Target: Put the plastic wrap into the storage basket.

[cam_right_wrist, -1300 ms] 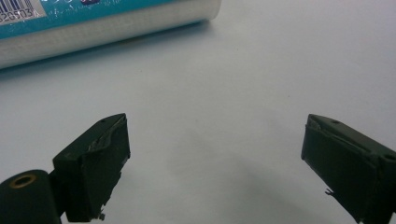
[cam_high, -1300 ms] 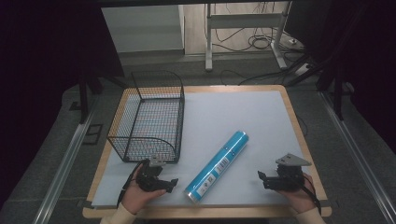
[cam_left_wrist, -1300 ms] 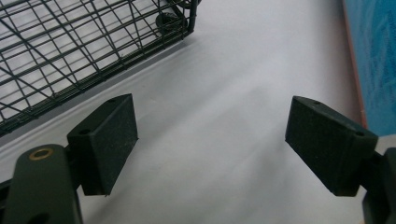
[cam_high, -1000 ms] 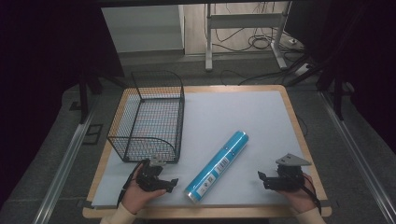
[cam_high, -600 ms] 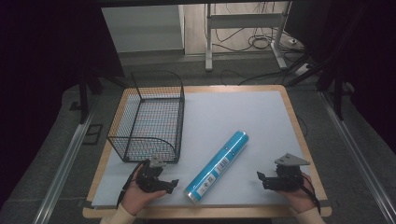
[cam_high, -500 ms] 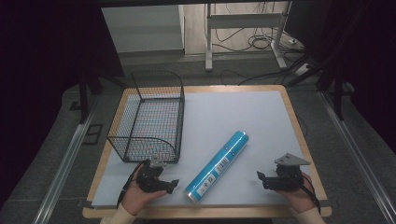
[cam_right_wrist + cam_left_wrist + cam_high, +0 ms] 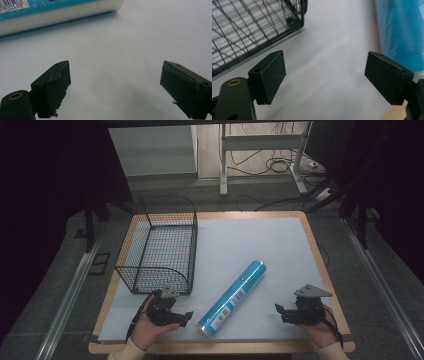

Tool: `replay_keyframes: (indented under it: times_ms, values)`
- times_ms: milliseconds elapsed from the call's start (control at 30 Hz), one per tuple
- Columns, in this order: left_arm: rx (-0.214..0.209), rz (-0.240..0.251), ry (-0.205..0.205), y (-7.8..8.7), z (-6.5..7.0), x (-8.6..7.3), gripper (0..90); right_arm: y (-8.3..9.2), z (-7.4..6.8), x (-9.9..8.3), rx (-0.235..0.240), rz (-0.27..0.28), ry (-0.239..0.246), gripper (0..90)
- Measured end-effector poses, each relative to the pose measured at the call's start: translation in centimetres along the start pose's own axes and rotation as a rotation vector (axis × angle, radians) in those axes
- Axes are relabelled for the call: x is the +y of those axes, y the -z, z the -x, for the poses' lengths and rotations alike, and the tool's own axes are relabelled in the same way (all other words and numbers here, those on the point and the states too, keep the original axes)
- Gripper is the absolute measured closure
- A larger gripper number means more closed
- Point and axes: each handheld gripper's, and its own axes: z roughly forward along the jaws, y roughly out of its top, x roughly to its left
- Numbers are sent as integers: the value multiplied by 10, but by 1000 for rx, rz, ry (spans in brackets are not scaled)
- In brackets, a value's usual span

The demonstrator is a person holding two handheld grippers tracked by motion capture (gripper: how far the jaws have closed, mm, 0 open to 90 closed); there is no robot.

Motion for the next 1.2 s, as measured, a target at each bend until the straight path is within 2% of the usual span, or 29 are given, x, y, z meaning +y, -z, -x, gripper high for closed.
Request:
replay_keyframes:
  times_ms: [67,300,533,633,967,1200]
  values:
    - [-3,20,1,7,4,4,171,0,1,0,7,4,-5,97]
    - [-9,20,10,11,7,10,171,-1,1,0,12,0,11,101]
    - [-26,11,-11,13,13,14,171,-3,0,1,6,-2,8,101]
    - [-24,21,-20,15,16,18,171,-3,0,0,5,-3,13,101]
    - [-49,15,-59,10,27,31,170,-1,1,-1,-11,-3,11,101]
    - [-62,5,-72,6,34,39,169,-1,1,-1,-10,-6,13,101]
